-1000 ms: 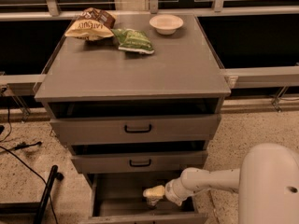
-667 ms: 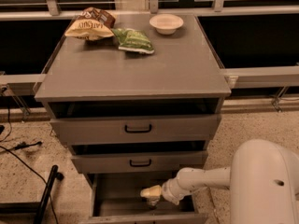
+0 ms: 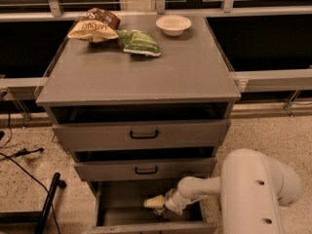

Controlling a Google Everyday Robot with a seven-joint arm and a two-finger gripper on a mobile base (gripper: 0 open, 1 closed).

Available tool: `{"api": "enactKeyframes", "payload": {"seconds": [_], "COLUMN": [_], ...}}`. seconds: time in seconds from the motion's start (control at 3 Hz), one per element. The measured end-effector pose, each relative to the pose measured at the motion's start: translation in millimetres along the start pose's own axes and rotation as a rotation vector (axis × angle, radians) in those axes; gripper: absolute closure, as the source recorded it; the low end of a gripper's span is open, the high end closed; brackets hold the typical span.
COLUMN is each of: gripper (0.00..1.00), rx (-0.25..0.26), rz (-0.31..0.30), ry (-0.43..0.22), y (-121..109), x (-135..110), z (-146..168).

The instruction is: Pick 7up can from bottom drawer and place on counter

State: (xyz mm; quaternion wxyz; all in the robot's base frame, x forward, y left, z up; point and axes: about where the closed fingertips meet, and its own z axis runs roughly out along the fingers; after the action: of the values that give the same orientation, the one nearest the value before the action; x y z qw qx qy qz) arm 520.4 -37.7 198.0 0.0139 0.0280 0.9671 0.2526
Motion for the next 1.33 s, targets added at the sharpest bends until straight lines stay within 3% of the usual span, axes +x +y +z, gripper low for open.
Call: {"api": "enactKeyframes", "payload": {"seconds": [1.0,1.33], "gripper": [0.0,0.18], "rx": [-0.027,-0.027], "rz": [-0.029,-0.029], "ry": [0.044,0.044], "y": [14,14], "x": [-10,-10], "z": [34,34]}}
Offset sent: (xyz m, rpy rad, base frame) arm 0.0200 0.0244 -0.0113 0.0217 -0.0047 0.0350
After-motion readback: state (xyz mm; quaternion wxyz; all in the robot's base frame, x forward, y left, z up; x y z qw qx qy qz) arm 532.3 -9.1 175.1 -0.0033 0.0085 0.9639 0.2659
